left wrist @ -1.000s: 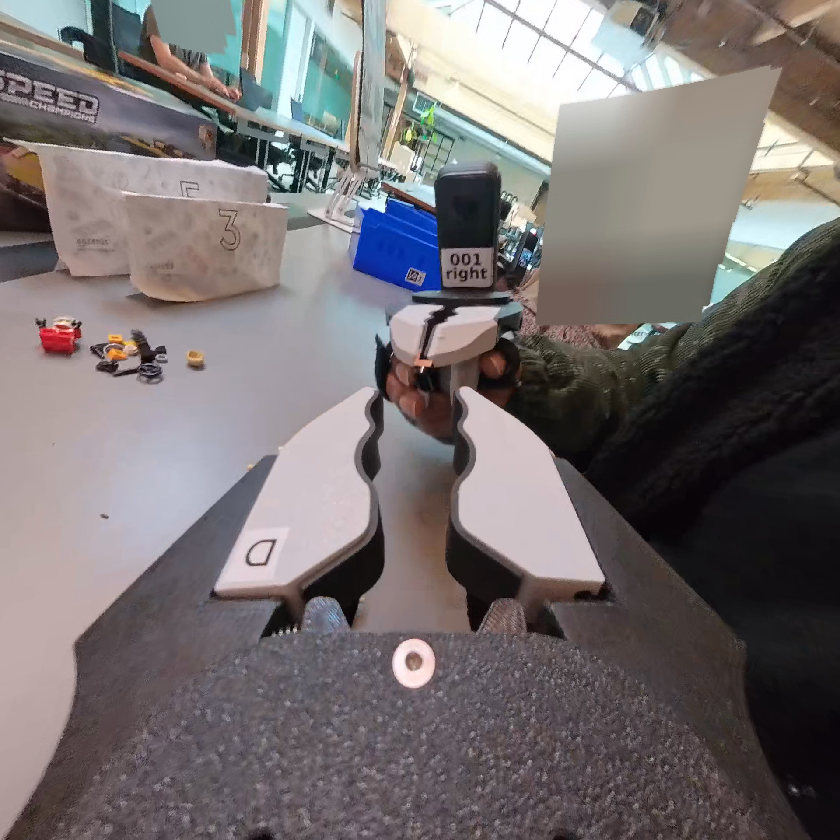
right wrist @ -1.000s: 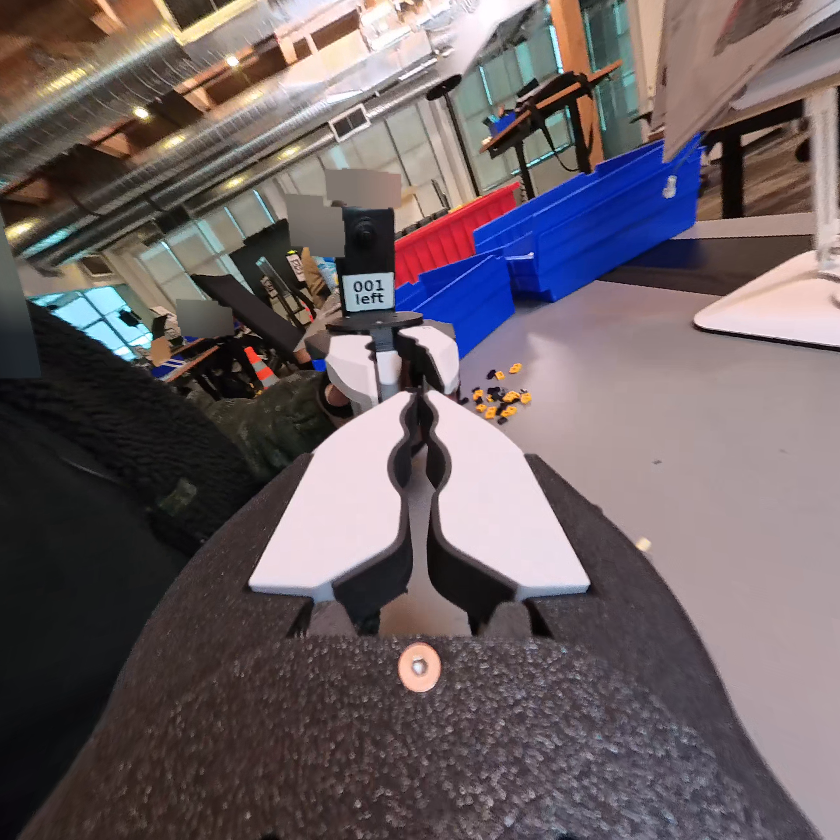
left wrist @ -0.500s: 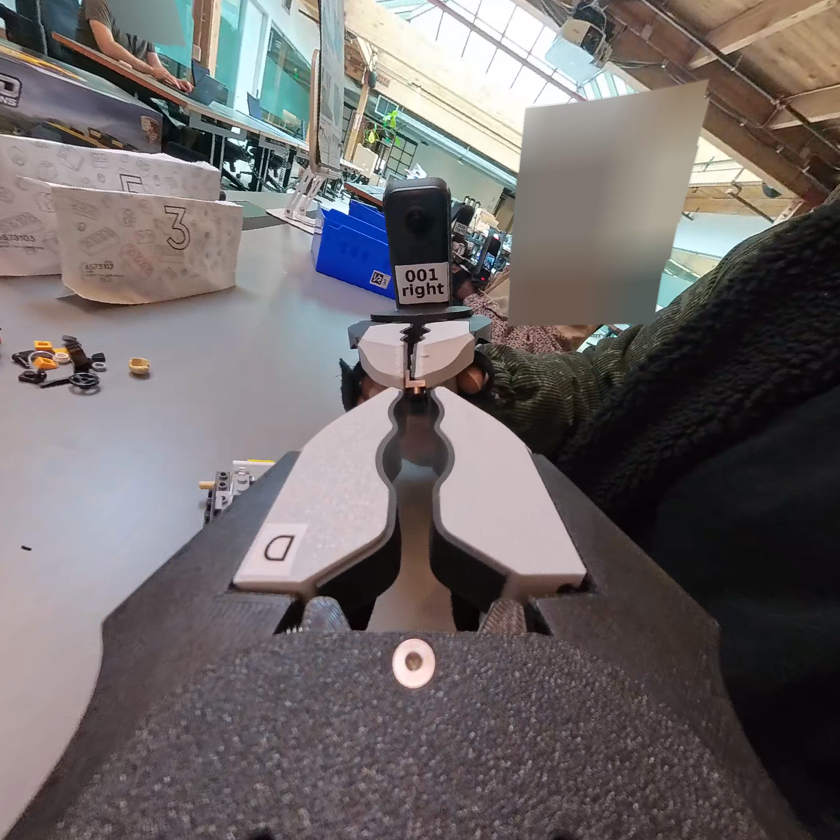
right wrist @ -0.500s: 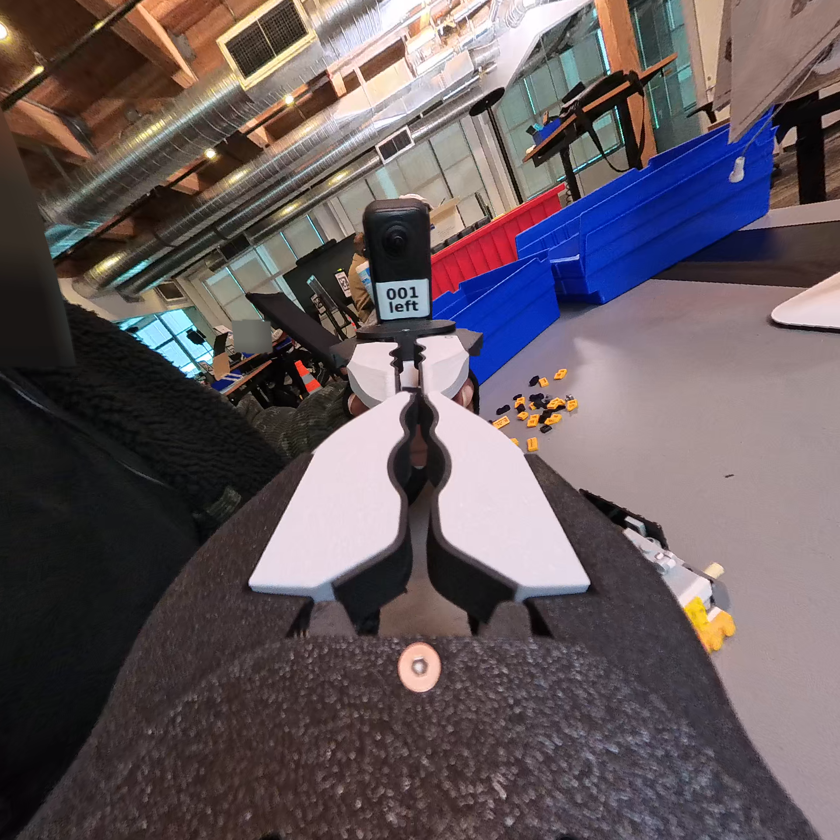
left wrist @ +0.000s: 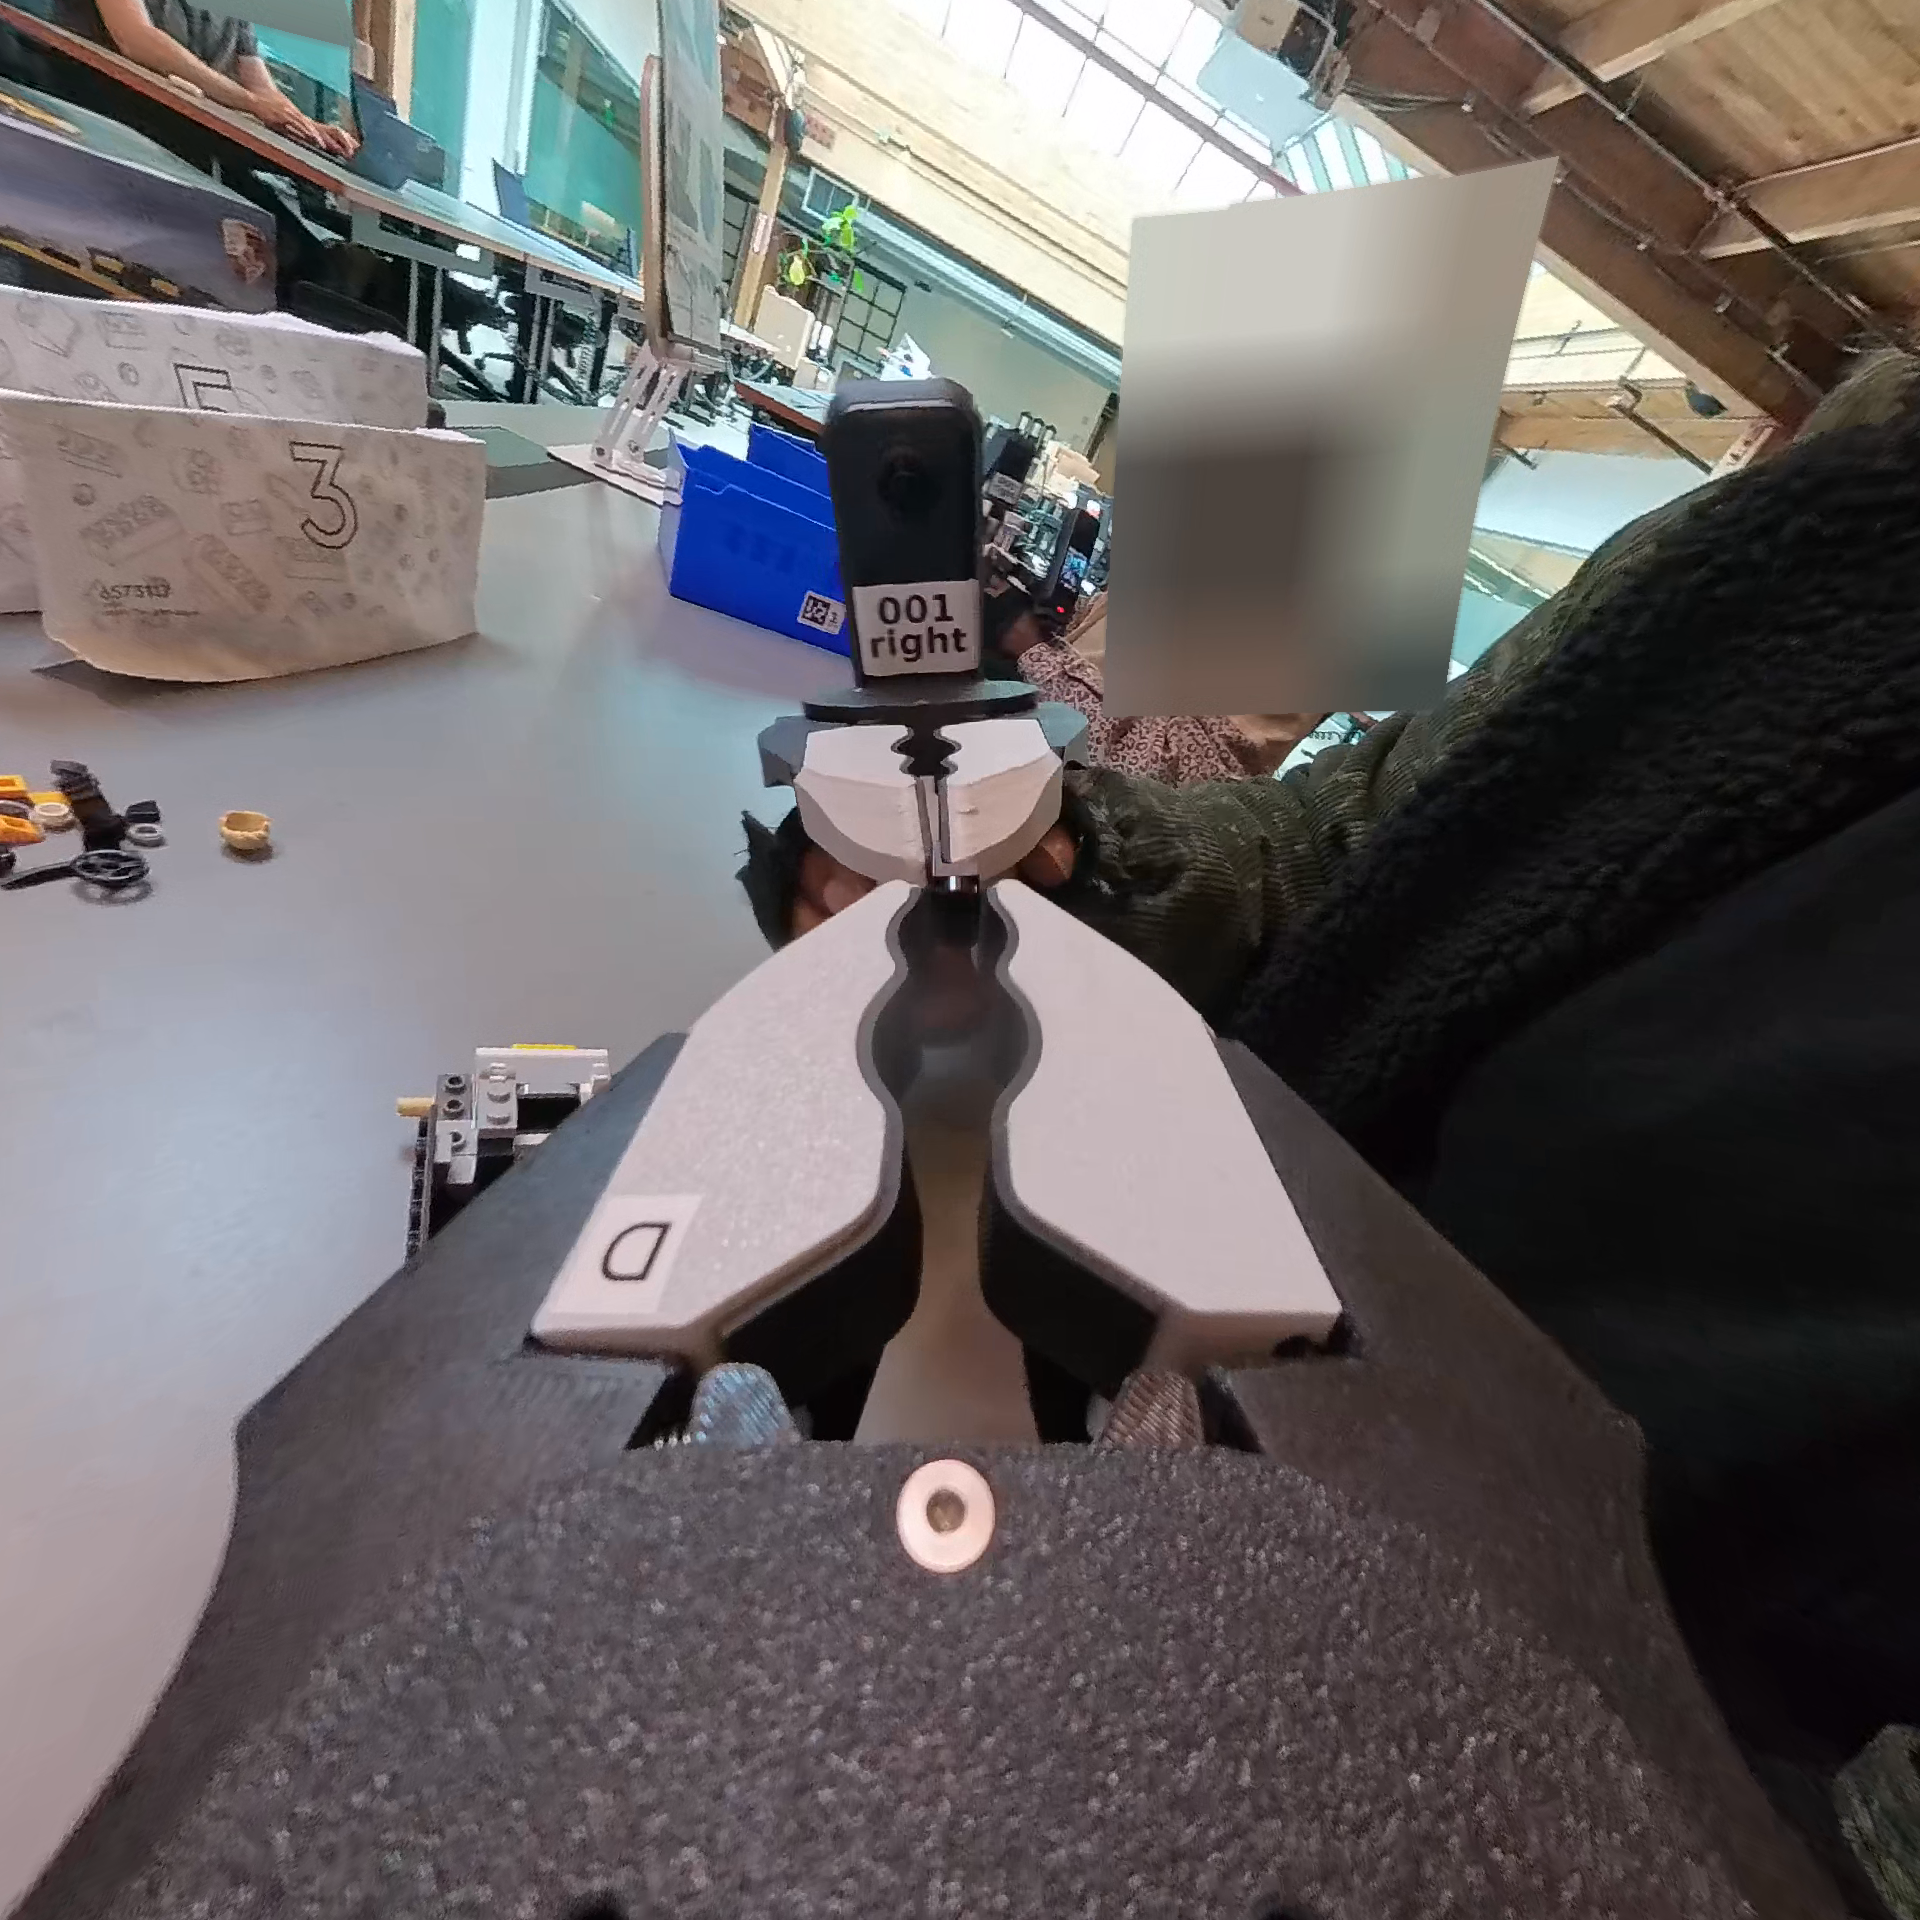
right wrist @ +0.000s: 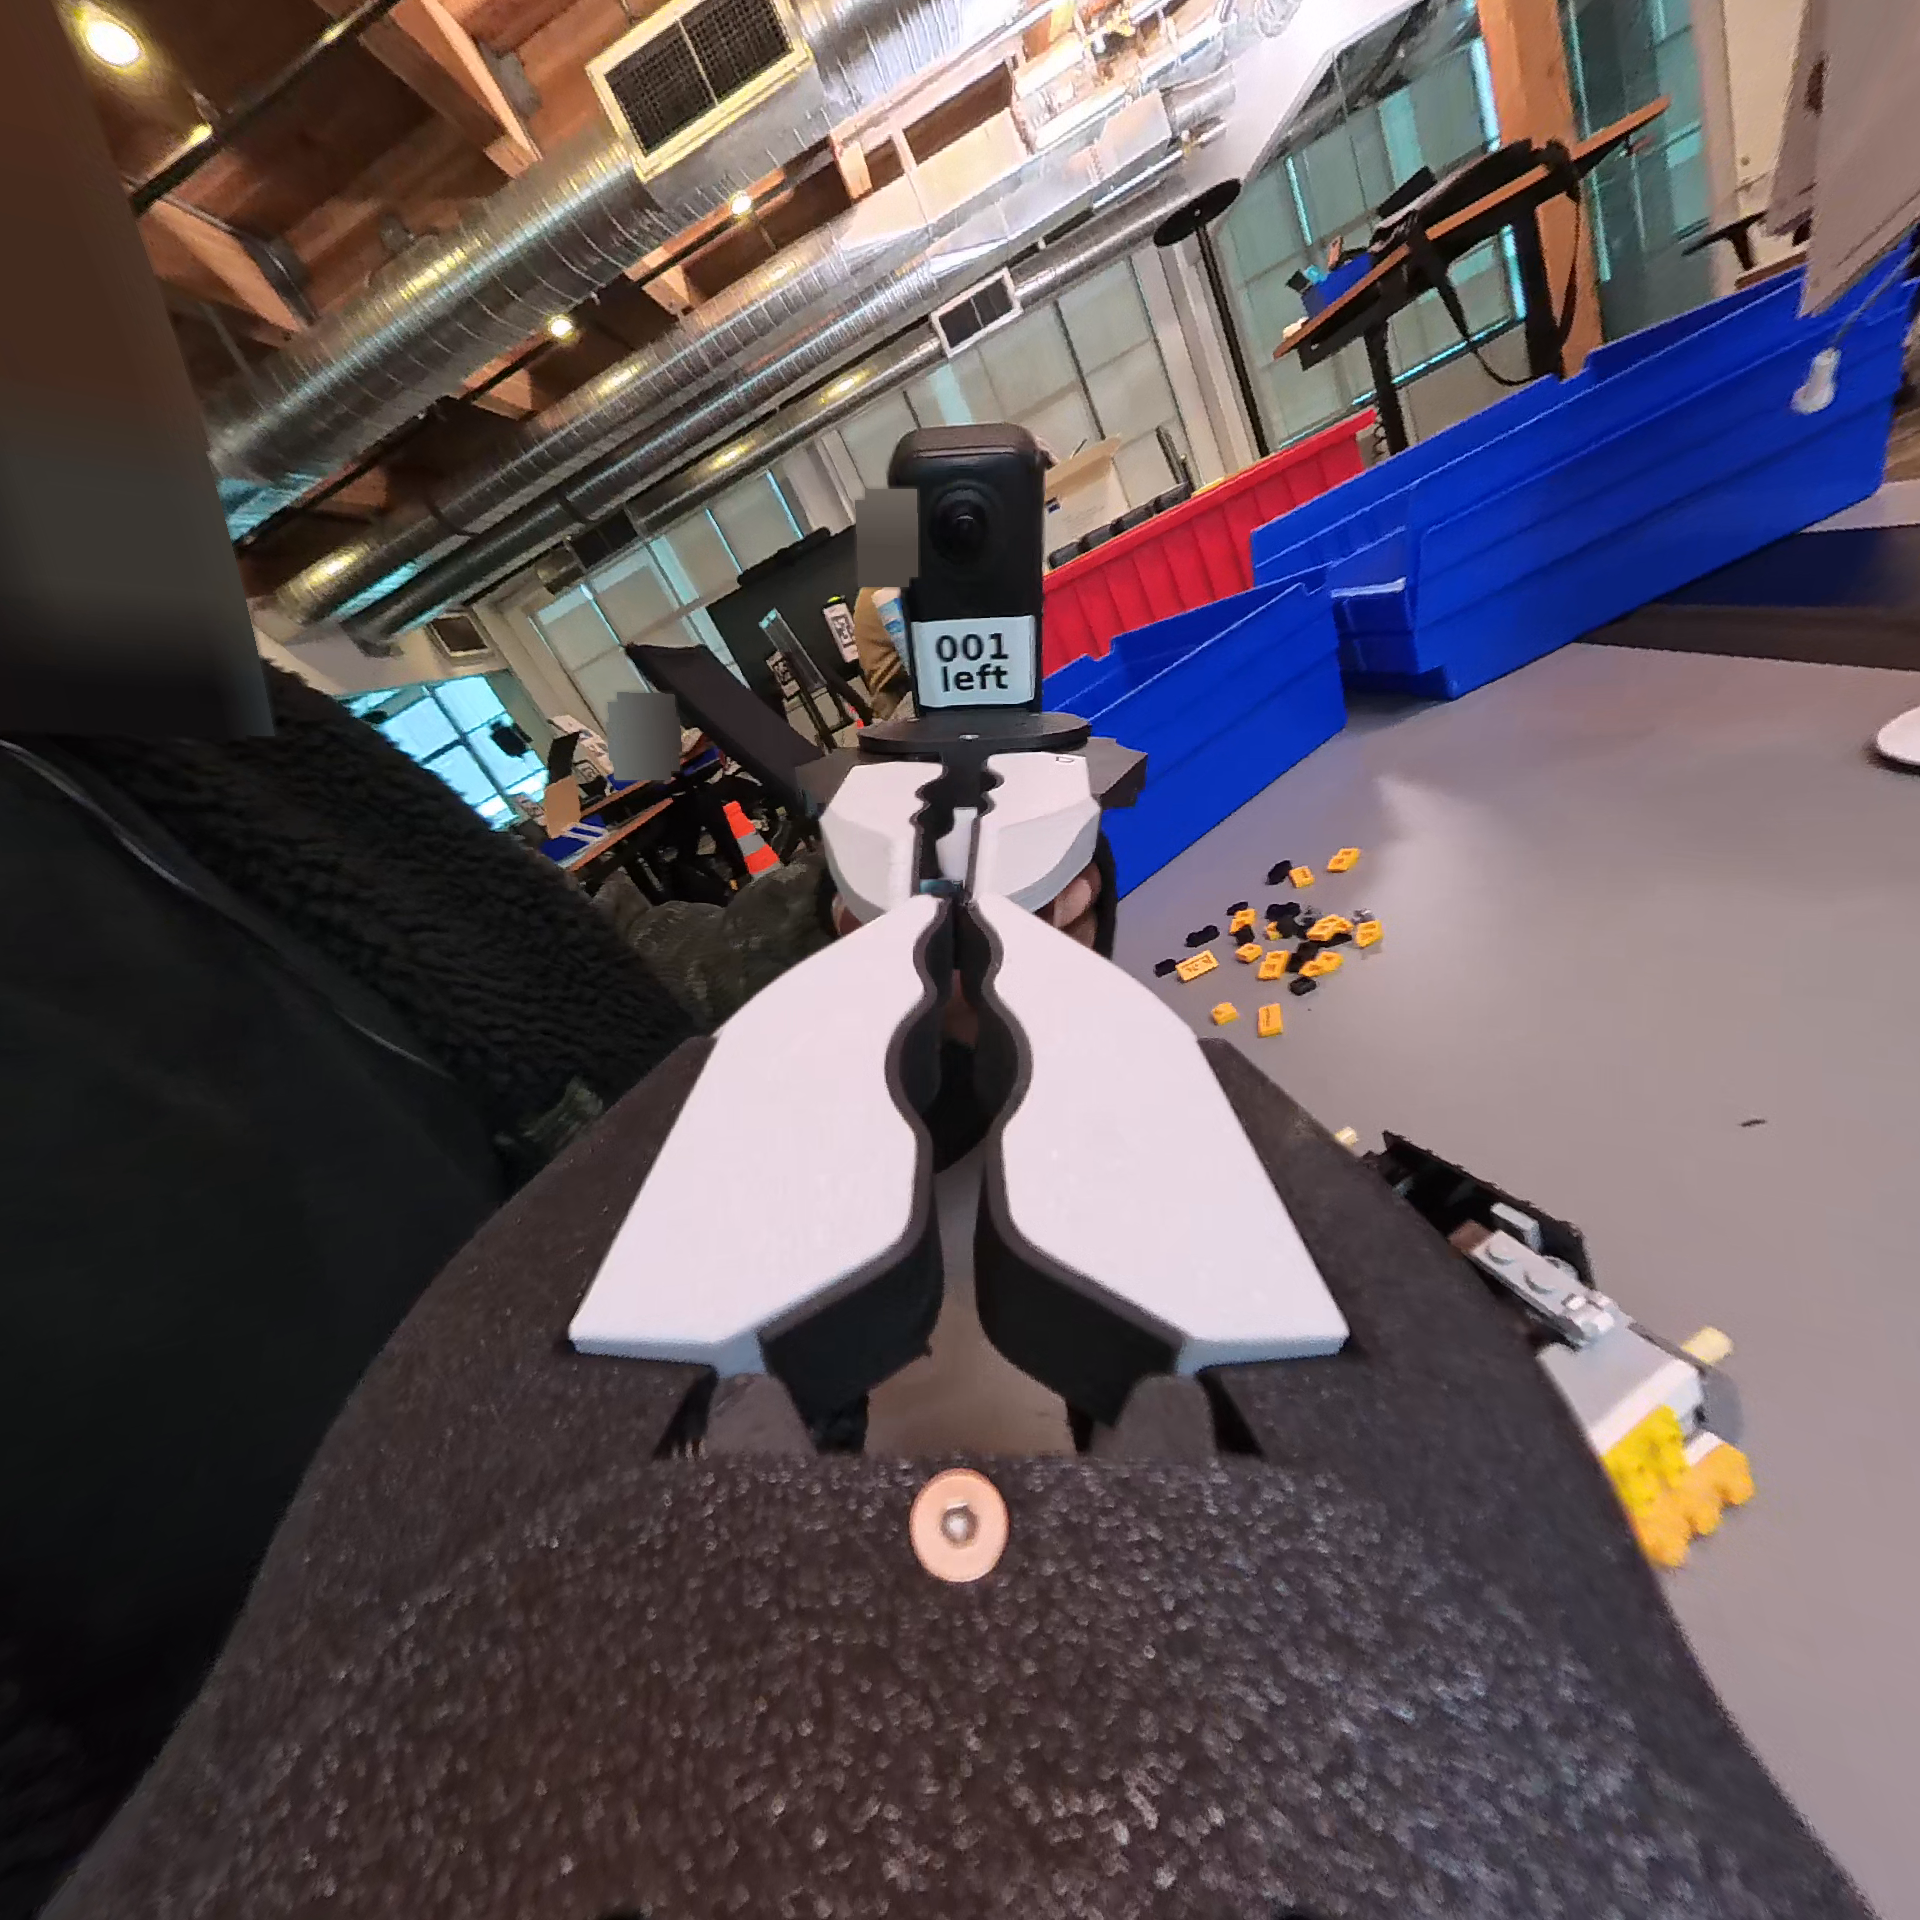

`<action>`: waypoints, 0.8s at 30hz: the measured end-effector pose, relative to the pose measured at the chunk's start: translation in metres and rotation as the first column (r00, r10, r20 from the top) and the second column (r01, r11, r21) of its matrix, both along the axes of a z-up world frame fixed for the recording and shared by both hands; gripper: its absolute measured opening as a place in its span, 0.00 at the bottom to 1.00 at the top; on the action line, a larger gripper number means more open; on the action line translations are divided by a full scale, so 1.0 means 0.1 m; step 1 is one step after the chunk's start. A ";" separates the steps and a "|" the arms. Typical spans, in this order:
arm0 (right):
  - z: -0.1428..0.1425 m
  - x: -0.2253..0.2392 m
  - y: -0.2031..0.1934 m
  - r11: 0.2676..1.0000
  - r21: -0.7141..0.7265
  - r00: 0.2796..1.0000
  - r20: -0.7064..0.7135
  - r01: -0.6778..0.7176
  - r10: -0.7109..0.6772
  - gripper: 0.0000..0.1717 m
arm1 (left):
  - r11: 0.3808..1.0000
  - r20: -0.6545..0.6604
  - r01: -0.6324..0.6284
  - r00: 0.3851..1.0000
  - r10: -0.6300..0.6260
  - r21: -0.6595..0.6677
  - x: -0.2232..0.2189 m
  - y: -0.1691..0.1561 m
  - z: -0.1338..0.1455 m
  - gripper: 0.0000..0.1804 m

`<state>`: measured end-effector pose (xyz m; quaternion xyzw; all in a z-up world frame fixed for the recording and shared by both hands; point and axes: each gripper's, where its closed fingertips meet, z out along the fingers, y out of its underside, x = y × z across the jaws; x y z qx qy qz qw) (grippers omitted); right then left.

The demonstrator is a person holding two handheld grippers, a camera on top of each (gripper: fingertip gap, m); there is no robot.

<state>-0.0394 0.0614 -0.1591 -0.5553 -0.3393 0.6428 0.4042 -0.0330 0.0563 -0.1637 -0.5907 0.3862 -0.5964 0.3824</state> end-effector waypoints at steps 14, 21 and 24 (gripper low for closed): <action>0.19 0.16 0.16 0.996 -0.071 0.986 -0.149 0.062 -0.072 0.00 | 0.990 0.105 -0.123 0.988 0.116 0.063 -0.13 0.11 0.24 0.04; 0.20 0.37 0.29 0.990 -0.036 0.981 -0.132 0.139 -0.143 0.00 | 0.954 -0.103 -0.226 0.963 0.250 0.199 -0.27 0.37 -0.07 0.04; 0.12 0.36 0.33 0.988 -0.061 0.984 -0.103 0.139 -0.144 0.00 | 0.932 -0.271 -0.224 0.914 0.303 0.286 -0.20 0.45 -0.38 0.04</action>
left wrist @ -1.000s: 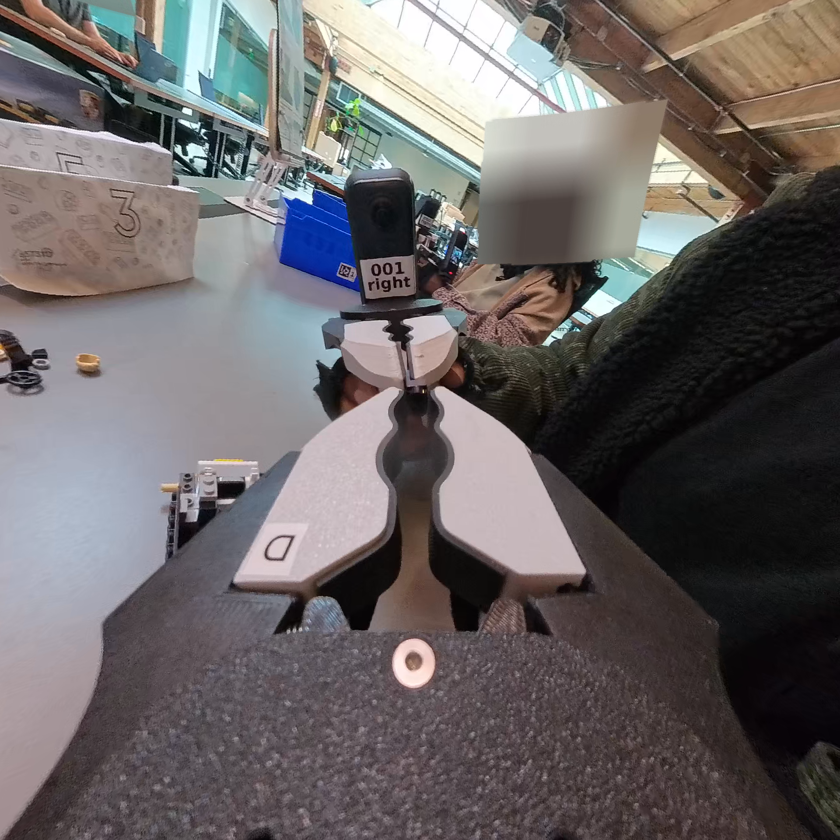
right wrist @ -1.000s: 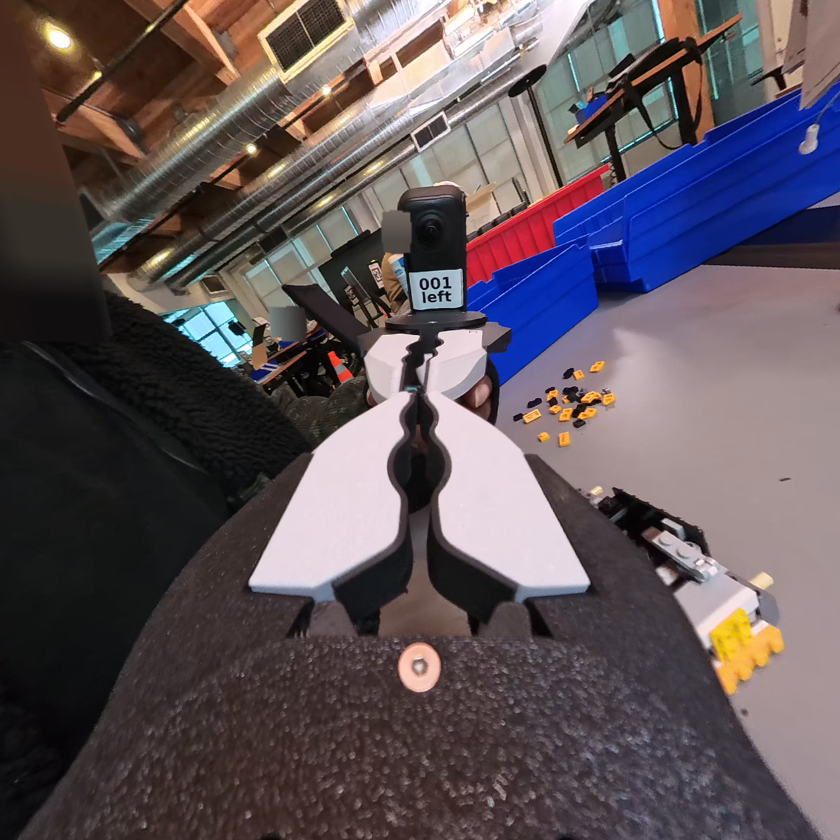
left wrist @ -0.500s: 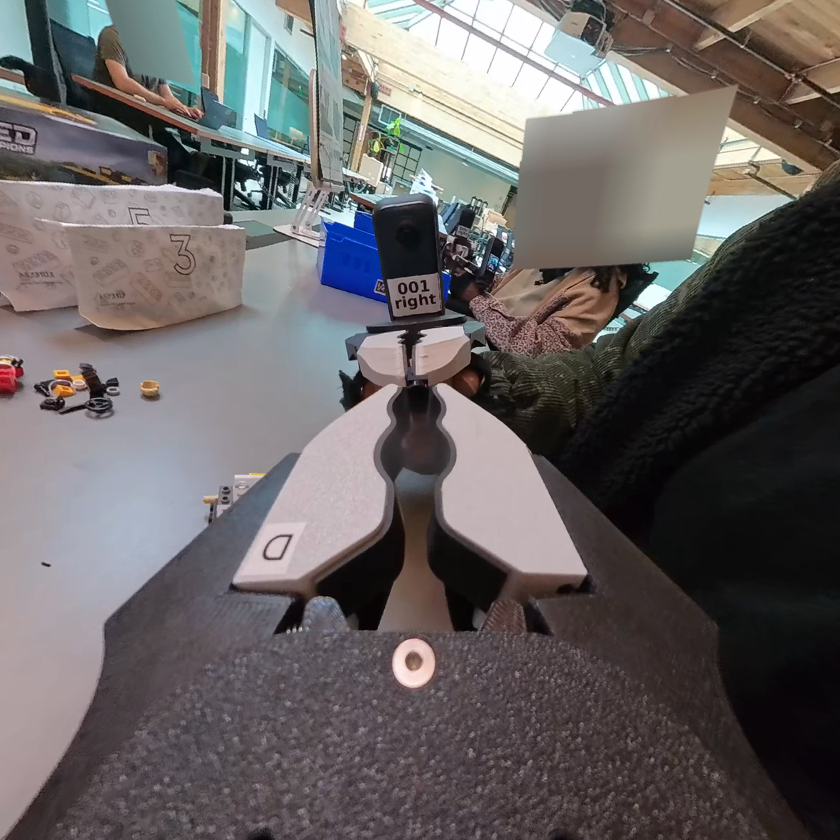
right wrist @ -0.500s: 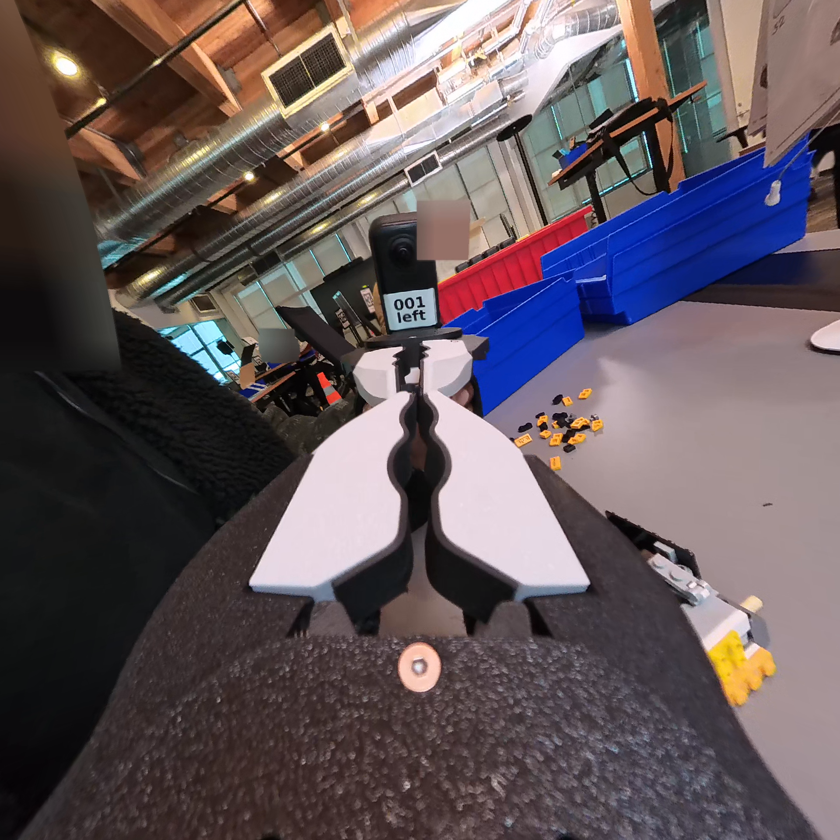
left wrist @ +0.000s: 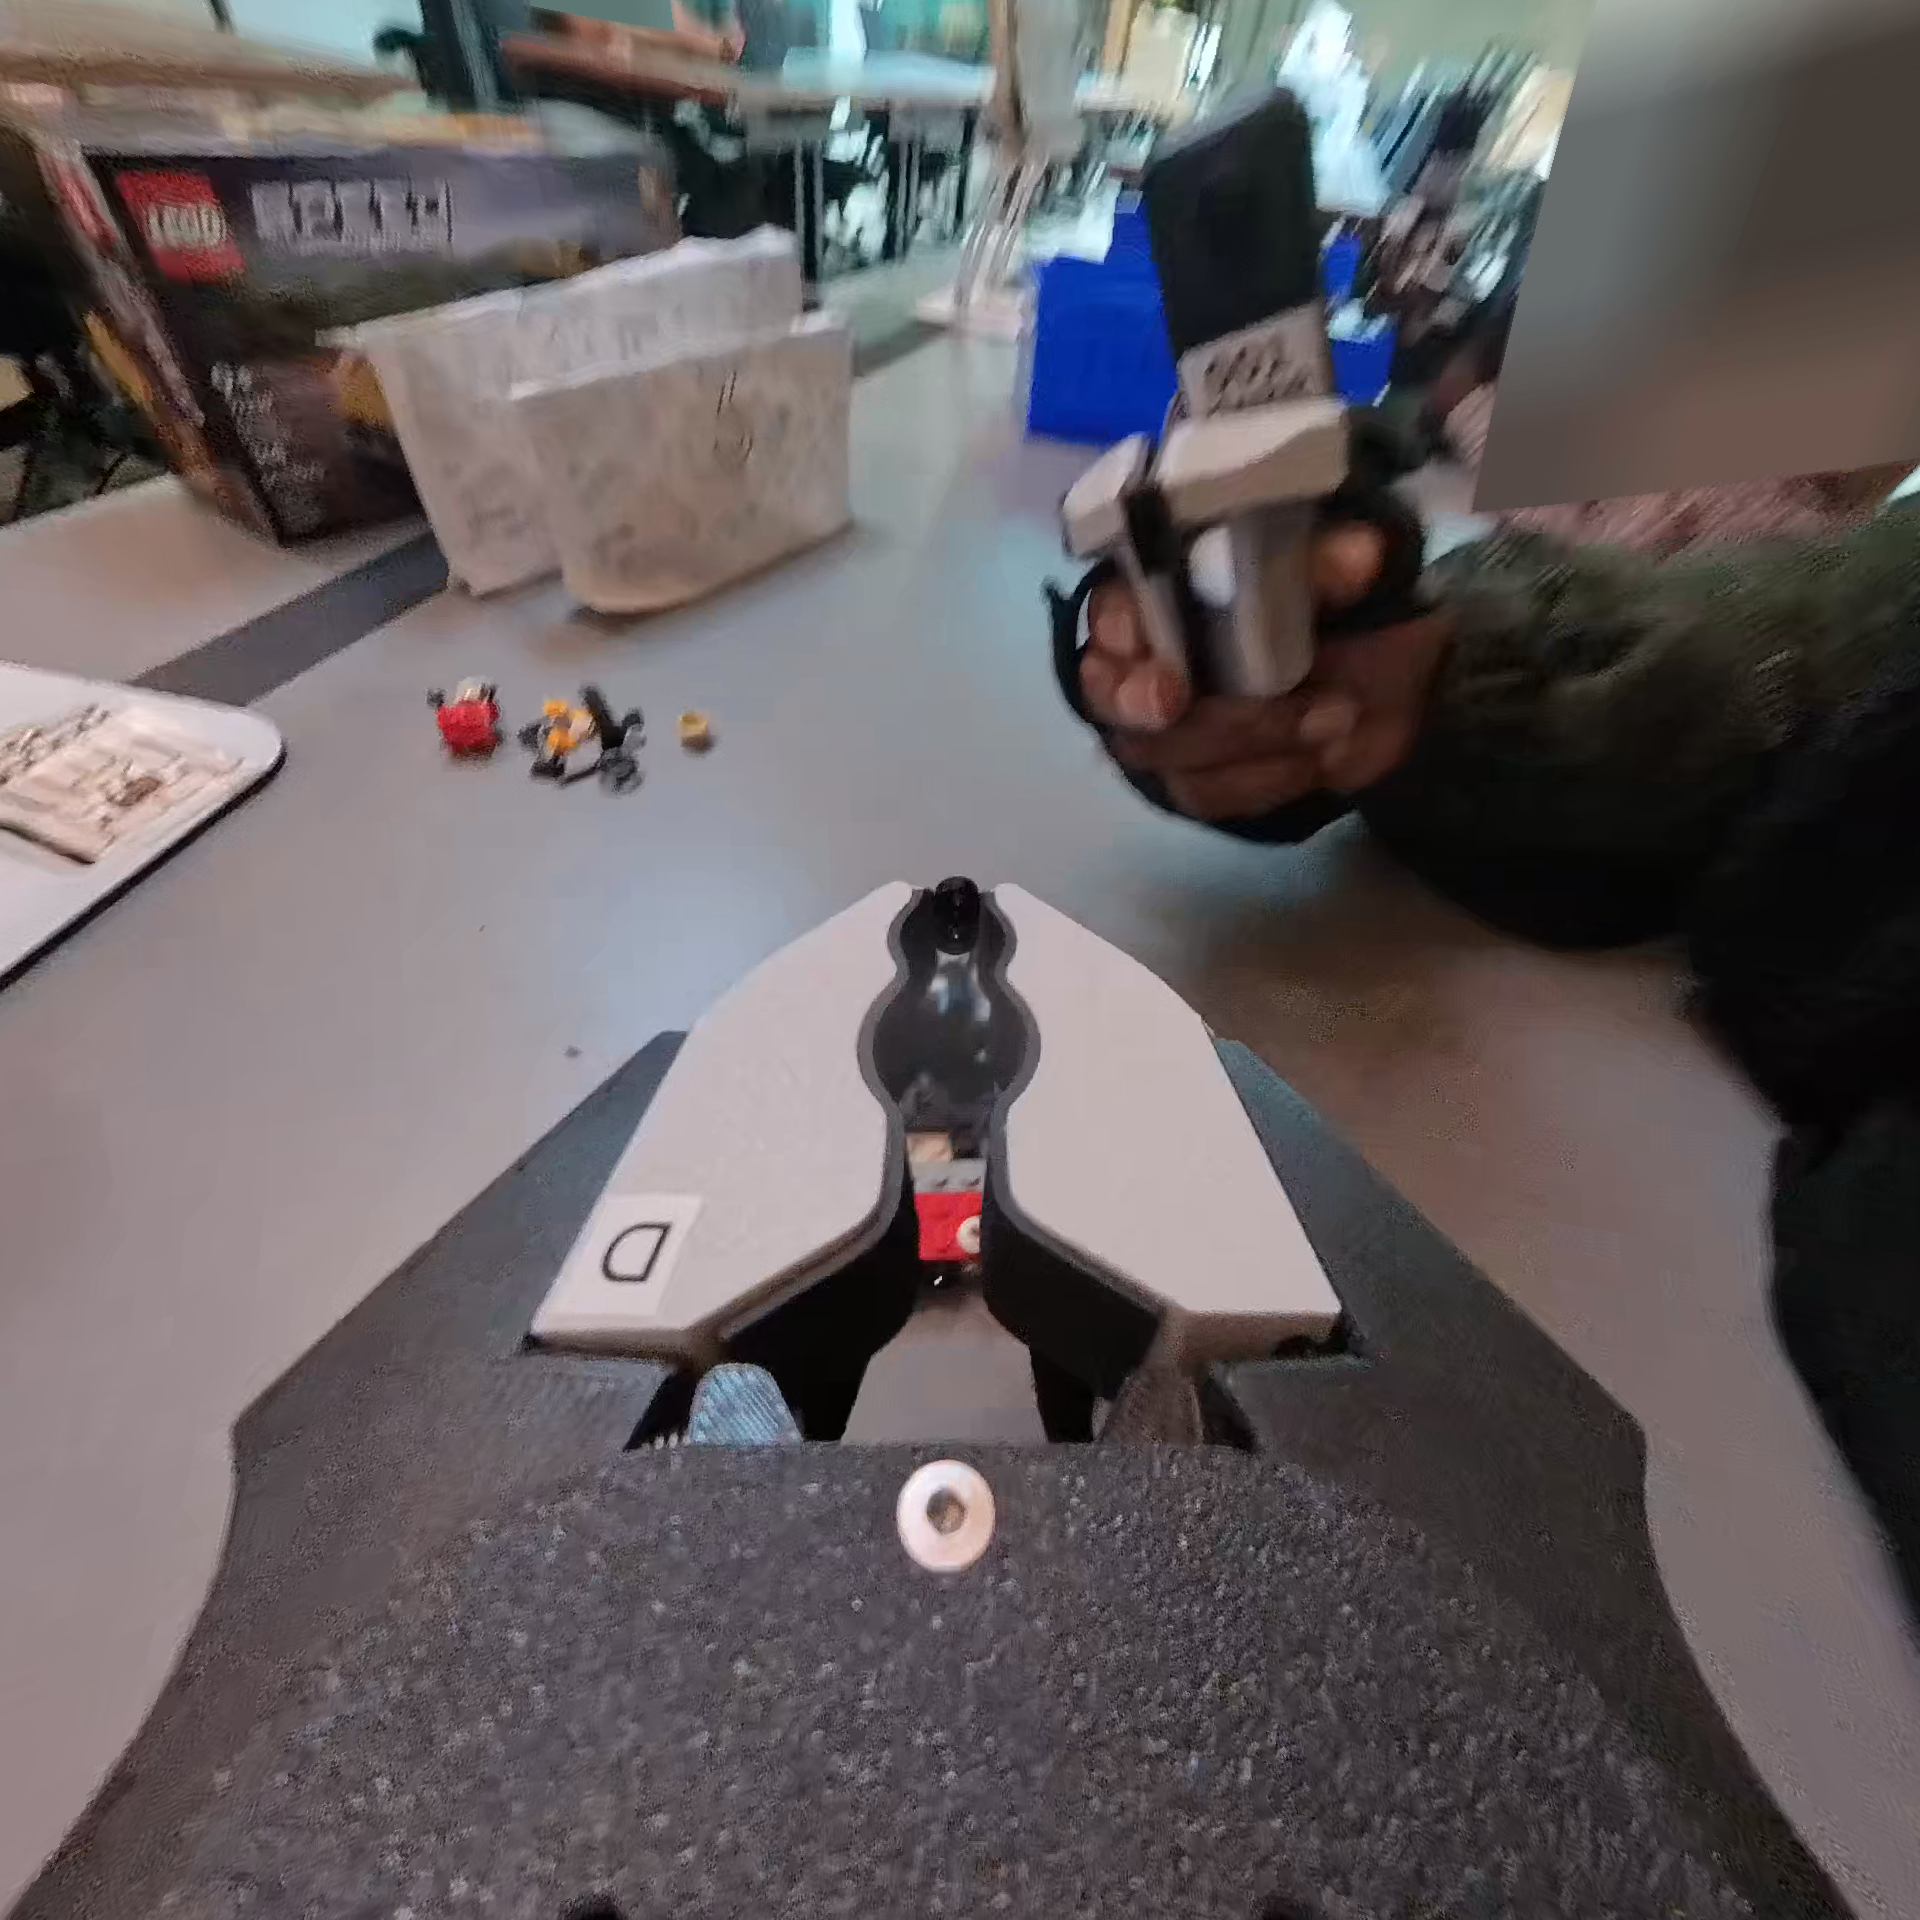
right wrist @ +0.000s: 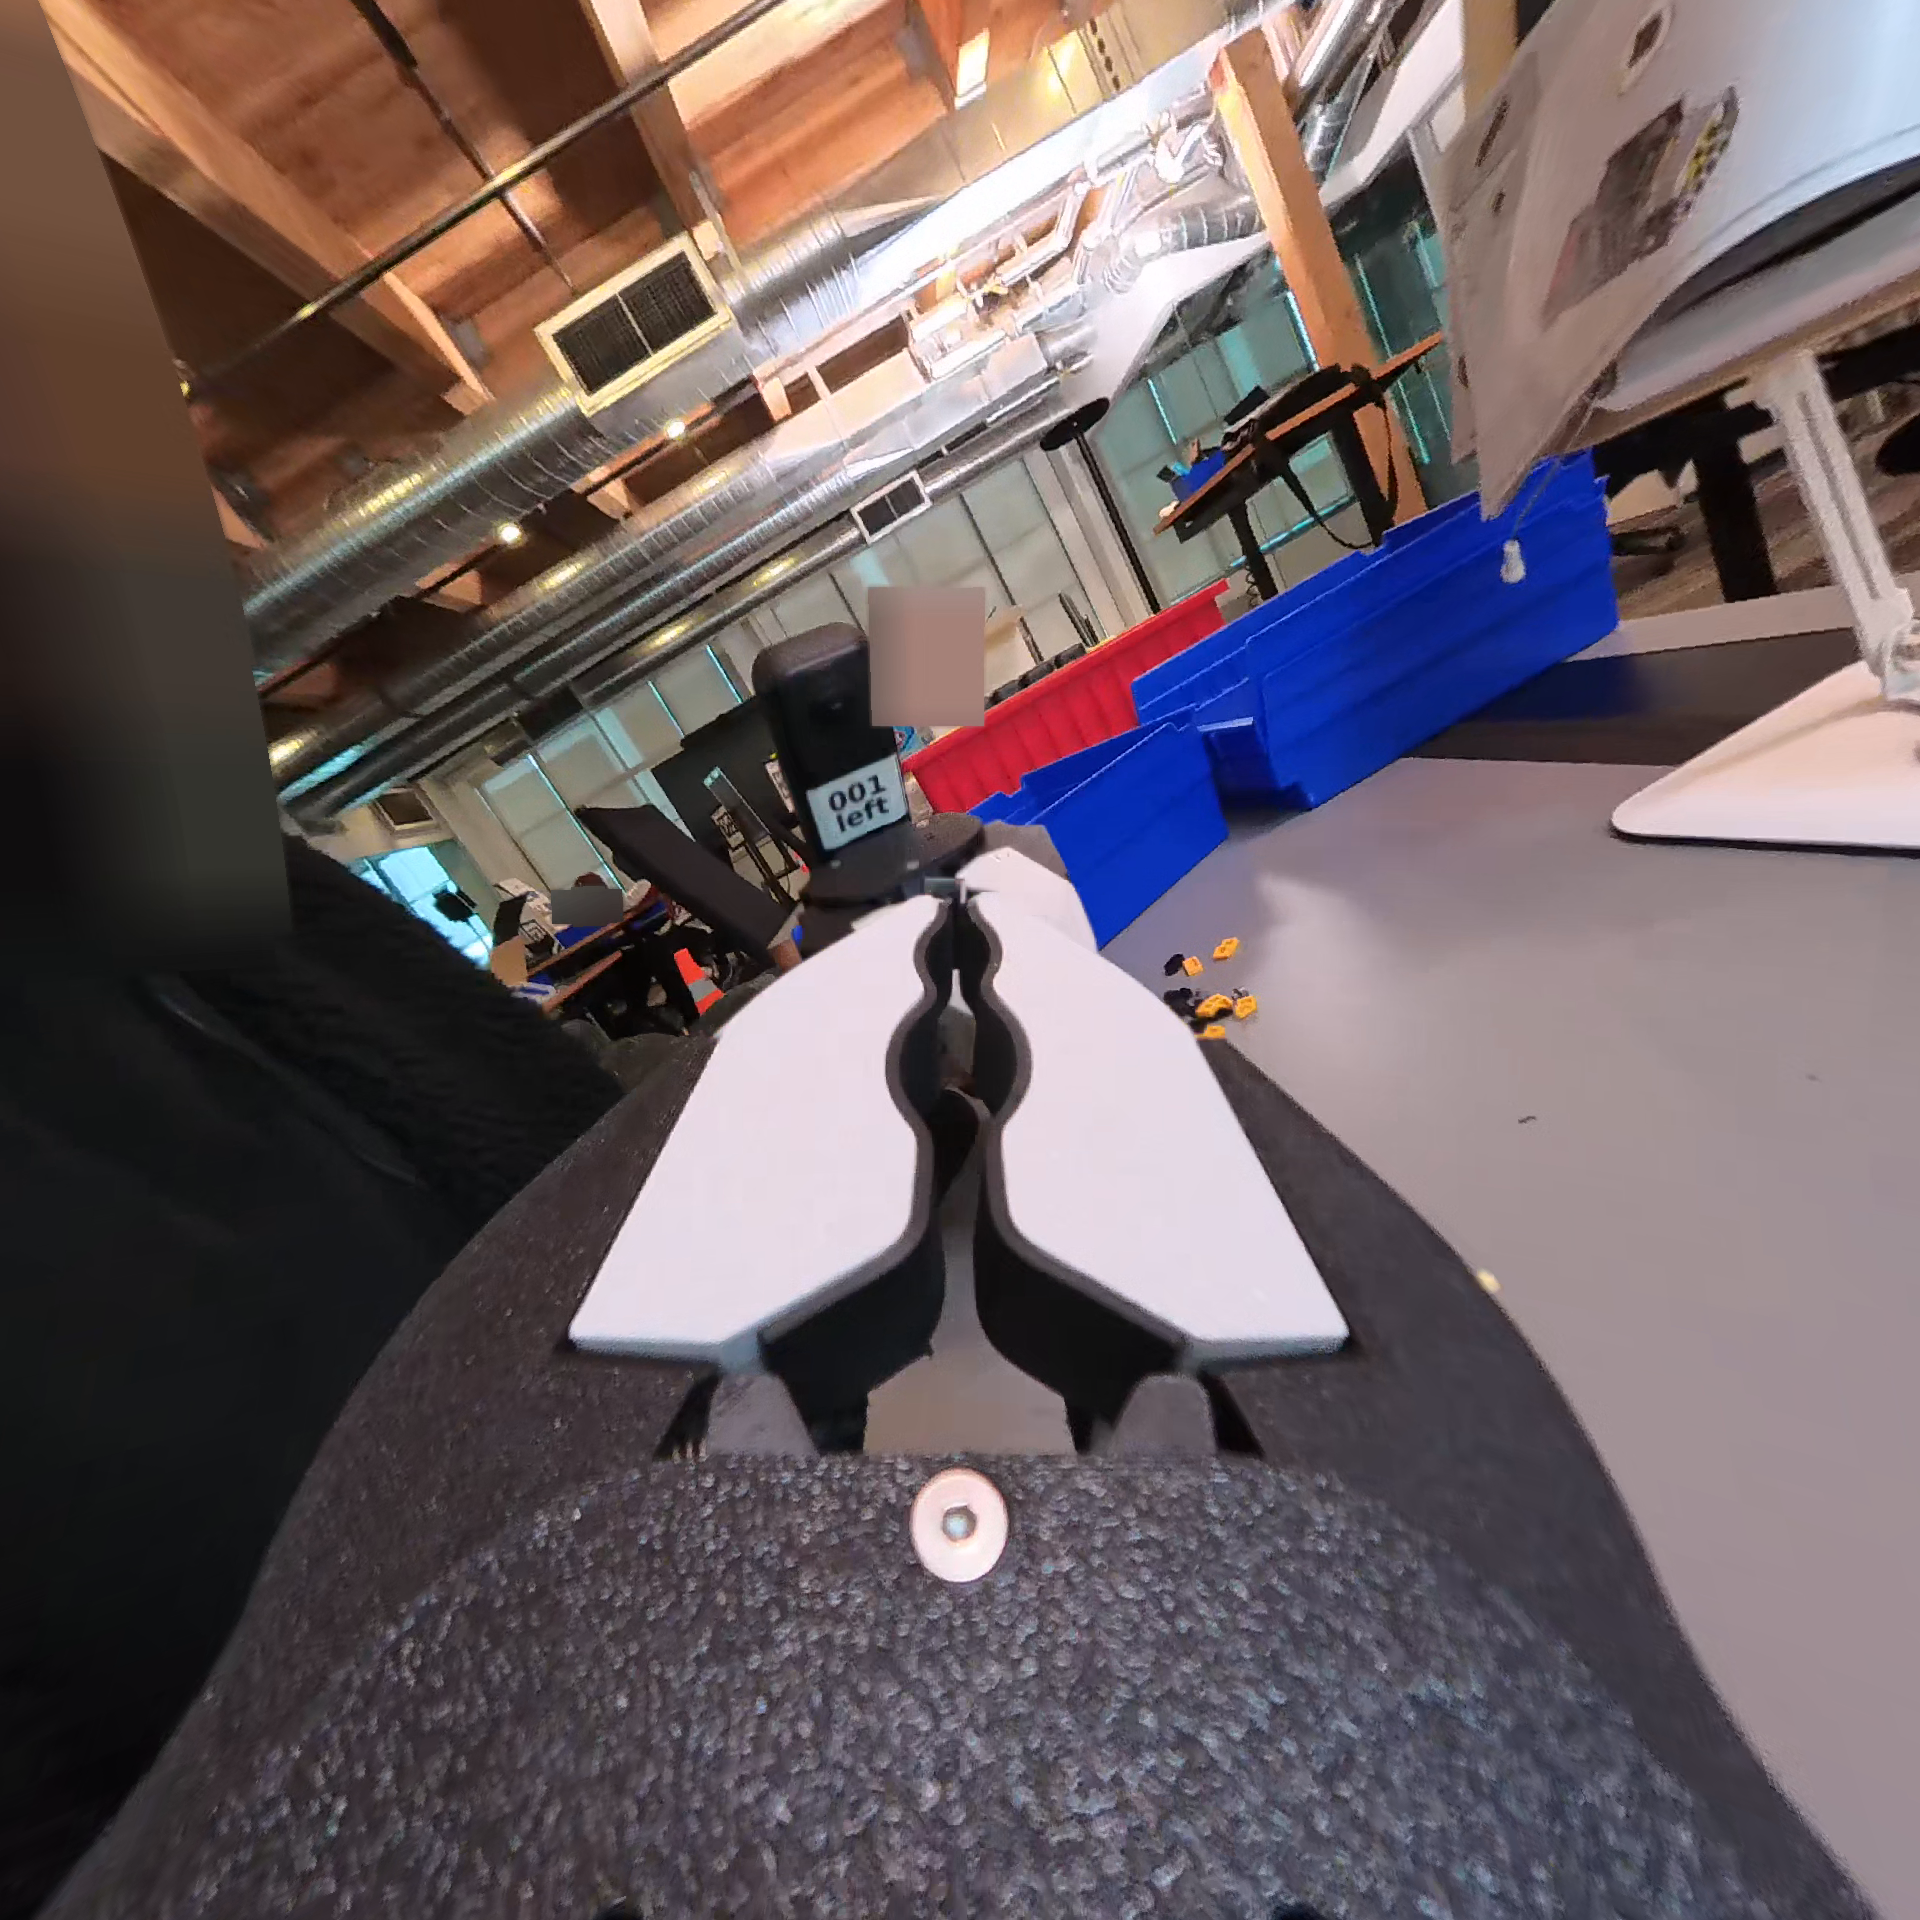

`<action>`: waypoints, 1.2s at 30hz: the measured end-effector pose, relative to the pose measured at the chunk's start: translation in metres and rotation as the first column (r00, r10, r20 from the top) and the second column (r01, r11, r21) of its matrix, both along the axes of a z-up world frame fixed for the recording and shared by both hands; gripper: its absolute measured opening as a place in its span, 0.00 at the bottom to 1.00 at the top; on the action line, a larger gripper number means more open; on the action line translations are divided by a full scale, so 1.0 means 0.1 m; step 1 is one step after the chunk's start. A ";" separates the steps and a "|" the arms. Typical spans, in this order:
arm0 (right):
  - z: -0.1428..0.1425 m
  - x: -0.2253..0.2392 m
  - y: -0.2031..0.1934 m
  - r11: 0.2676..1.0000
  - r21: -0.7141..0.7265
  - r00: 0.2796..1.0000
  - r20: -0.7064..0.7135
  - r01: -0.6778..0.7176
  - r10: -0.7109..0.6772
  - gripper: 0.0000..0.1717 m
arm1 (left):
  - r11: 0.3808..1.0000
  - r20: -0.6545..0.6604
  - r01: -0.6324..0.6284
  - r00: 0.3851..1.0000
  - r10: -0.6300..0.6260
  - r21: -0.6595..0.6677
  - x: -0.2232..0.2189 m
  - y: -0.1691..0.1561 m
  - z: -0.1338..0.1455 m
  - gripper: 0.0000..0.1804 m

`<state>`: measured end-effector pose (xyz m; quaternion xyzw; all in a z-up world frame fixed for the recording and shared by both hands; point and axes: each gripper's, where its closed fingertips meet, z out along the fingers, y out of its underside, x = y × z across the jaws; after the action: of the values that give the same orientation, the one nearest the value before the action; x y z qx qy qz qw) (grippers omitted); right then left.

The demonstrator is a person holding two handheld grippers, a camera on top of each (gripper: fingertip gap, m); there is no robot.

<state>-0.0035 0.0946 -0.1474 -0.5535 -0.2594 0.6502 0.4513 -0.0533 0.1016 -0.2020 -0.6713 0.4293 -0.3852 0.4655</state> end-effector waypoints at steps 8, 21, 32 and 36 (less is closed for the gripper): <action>-0.02 0.10 0.12 0.996 -0.079 0.998 -0.032 0.047 -0.050 0.00 | 0.999 -0.231 -0.018 0.973 0.026 0.035 0.10 0.13 -0.42 0.04; -0.07 0.10 0.15 0.991 -0.124 0.998 -0.034 0.043 -0.048 0.00 | 0.999 -0.284 0.008 0.959 0.007 0.052 0.22 0.16 -0.54 0.04; -0.08 0.10 0.16 0.990 -0.138 0.998 -0.035 0.040 -0.045 0.00 | 0.998 -0.284 0.023 0.959 -0.004 0.062 0.26 0.14 -0.55 0.06; -0.08 0.12 0.16 0.988 -0.146 0.998 -0.039 0.041 -0.048 0.00 | 0.997 -0.254 -0.011 0.967 0.032 0.082 0.20 0.20 -0.46 0.06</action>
<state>0.0082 0.1111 -0.1554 -0.5768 -0.1893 0.6686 0.4295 -0.0331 0.1212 -0.2480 -0.7007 0.4933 -0.2733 0.4371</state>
